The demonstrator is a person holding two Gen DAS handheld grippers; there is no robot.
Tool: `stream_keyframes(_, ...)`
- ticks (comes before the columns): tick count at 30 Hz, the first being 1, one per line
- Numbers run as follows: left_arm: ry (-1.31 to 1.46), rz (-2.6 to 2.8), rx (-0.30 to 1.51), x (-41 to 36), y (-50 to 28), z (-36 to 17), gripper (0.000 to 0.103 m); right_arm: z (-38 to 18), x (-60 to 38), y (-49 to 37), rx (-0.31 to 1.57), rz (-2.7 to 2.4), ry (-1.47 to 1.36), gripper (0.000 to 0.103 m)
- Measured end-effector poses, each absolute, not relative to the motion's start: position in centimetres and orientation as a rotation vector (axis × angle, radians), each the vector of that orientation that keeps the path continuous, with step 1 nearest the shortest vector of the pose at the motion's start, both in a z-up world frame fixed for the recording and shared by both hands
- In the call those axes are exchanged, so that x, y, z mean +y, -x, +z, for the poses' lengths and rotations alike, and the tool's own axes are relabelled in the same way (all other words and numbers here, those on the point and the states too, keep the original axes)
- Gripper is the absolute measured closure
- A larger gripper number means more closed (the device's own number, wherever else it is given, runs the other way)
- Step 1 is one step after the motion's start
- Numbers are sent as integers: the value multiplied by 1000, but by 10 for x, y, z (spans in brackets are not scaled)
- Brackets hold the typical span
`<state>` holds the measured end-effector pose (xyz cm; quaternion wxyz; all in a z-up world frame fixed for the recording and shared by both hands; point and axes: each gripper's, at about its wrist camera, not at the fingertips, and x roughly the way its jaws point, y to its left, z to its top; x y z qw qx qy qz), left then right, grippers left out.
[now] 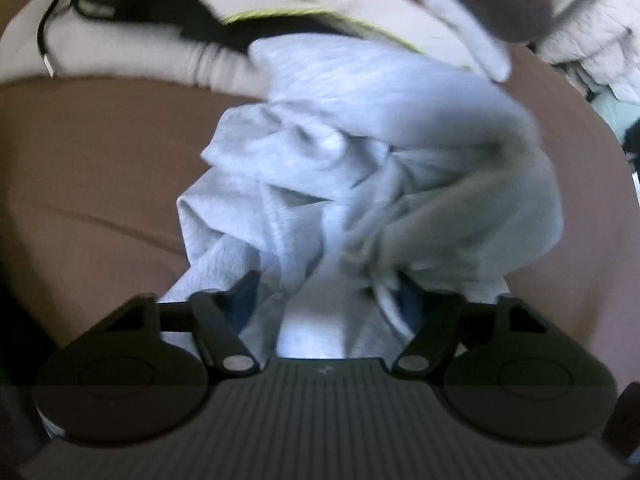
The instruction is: Fold clothes
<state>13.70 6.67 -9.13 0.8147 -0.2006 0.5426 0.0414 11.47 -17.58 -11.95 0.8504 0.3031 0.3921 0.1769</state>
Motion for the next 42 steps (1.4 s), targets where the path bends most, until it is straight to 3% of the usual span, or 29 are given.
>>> stream_keyframes(3,403,88,1123,61,-128,-88,45,-114,-177,-112,822,339,-568,68)
stream_keyframes(6,431,98,1134,64,-131,-91,40,-110,-178,-115,849,269,-508,28)
stream_keyframes(10,504,121,1169,72,-139,-105,24,-116,-176,-119,858,275,-493,22)
stream_keyframes(11,507,117,1169,72,-140,-105,23,-119,-171,-121,855,288,-475,23)
stream_keyframes(12,509,113,1169,71,-140,-106,25,-121,-166,-121,839,302,-441,32)
stream_keyframes(13,500,100,1164,69,-139,-105,28,-122,-162,-121,827,318,-424,60)
stream_keyframes(14,491,87,1158,68,-138,-105,37,-122,-161,-121,825,330,-437,72)
stream_keyframes(16,463,52,1138,64,-133,-101,47,-123,-158,-120,819,350,-456,79)
stream_keyframes(18,449,19,1115,61,-128,-95,57,-115,-157,-112,782,344,-404,82)
stream_keyframes(23,410,-87,1042,31,-108,-72,64,-84,-160,-81,692,319,-273,87)
stream_keyframes(36,312,-554,832,-96,-34,46,68,33,-285,30,443,174,-95,89)
stream_keyframes(42,135,-694,698,-159,20,103,74,70,-348,76,441,47,22,91)
